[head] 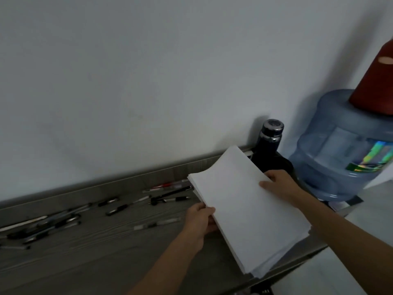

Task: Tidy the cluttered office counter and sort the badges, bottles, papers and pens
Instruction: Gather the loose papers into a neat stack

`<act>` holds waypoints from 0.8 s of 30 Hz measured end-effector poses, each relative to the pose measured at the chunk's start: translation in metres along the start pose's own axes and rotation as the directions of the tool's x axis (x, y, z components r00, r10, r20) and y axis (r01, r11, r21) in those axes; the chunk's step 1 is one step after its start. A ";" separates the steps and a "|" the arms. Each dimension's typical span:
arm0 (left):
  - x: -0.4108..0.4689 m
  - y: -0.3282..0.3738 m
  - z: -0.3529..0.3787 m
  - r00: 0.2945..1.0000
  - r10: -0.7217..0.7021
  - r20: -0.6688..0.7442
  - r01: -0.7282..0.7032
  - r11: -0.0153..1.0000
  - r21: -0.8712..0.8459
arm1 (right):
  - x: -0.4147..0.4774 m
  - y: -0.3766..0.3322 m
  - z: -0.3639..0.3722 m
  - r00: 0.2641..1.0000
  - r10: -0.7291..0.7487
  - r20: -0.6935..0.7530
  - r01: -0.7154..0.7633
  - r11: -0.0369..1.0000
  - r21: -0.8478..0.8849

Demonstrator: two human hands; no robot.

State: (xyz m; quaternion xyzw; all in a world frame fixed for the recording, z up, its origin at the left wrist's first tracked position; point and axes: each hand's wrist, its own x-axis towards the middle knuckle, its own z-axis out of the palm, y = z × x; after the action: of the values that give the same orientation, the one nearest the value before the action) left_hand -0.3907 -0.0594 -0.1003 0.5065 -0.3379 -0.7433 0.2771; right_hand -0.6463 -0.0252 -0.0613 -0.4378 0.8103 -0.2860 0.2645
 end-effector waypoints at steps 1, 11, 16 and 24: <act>0.004 -0.003 0.002 1.000 -0.002 -0.004 0.002 1.000 0.013 | 0.005 0.006 0.002 1.000 0.000 0.011 0.001 1.000 -0.022; 0.010 -0.039 0.036 0.968 0.120 -0.222 -0.066 0.969 0.237 | 0.023 0.064 0.022 0.980 0.100 0.173 -0.085 0.992 -0.093; 0.013 -0.047 0.045 0.978 0.077 -0.194 -0.031 0.972 0.233 | 0.045 0.057 0.009 0.925 0.235 0.299 -0.273 0.958 0.091; 0.017 -0.048 0.033 0.983 0.064 -0.174 -0.017 0.965 0.262 | 0.043 0.042 -0.005 0.777 0.213 0.593 -0.391 0.901 0.188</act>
State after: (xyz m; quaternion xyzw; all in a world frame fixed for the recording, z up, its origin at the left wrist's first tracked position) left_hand -0.4303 -0.0351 -0.1389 0.5967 -0.4159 -0.6379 0.2530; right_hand -0.6936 -0.0423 -0.0948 -0.3190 0.7039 -0.2186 0.5958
